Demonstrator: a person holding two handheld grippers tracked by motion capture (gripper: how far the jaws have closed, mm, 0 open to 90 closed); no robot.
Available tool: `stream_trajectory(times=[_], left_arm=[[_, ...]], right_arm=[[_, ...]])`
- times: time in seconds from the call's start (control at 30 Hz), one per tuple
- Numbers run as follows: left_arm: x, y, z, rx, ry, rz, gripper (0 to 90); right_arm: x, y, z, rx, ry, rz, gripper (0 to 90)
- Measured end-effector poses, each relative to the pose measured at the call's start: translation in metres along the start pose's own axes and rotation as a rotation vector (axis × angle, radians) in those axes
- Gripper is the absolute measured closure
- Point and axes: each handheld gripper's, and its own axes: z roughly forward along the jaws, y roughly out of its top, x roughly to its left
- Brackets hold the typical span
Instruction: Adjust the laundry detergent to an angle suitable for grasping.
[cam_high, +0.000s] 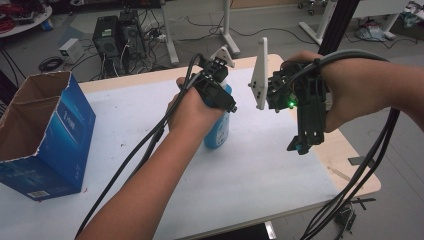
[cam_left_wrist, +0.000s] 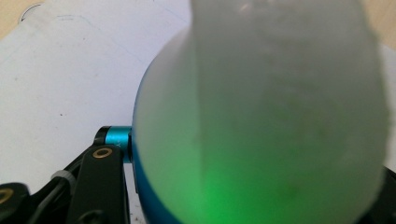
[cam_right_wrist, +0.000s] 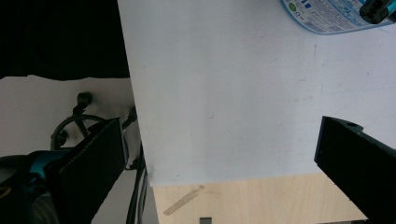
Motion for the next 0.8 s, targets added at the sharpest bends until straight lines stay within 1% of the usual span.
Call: stream_trajectory(times=[0.07, 0.17, 0.27, 0.3, 0.33, 0.37, 0.43, 0.63, 0.67, 0.73, 0.8], left_arm=[[0.000, 0.000, 0.000, -0.002, -0.004, -0.001, 42.0], [-0.001, 0.000, -0.001, 0.002, -0.002, 0.021, 42.3], [-0.003, 0.000, -0.003, -0.008, -0.001, 0.031, 42.4], [-0.004, 0.000, -0.008, -0.012, -0.010, 0.041, 42.4], [-0.004, 0.000, -0.008, -0.012, -0.010, 0.041, 42.4], [-0.003, 0.000, -0.013, -0.017, -0.021, 0.040, 42.4], [-0.002, 0.001, -0.018, -0.018, -0.026, 0.047, 42.4], [0.004, -0.001, -0.042, -0.013, -0.018, 0.077, 42.4], [0.005, -0.002, -0.046, -0.013, -0.021, 0.091, 42.4], [0.007, -0.004, -0.055, -0.010, -0.028, 0.103, 42.4], [0.009, -0.006, -0.065, -0.001, -0.045, 0.130, 42.4]], right_arm=[[0.000, 0.000, 0.000, 0.000, 0.001, 0.000, 1.3], [0.001, 0.001, 0.001, -0.001, -0.002, -0.003, 1.3], [0.001, 0.001, 0.001, -0.004, -0.002, -0.003, 1.3], [0.001, 0.001, 0.001, -0.004, -0.001, -0.002, 1.3], [0.001, 0.001, 0.001, -0.004, -0.001, -0.002, 1.3], [0.001, 0.001, 0.001, -0.003, -0.001, -0.002, 1.3], [0.001, 0.002, 0.001, -0.002, -0.003, -0.003, 1.3], [0.001, 0.006, 0.000, -0.004, -0.007, -0.005, 1.3], [0.000, 0.007, 0.000, -0.005, -0.006, -0.007, 1.3], [0.000, 0.009, 0.000, -0.006, -0.006, -0.010, 1.3], [-0.001, 0.012, 0.000, -0.006, -0.008, -0.014, 1.3]])
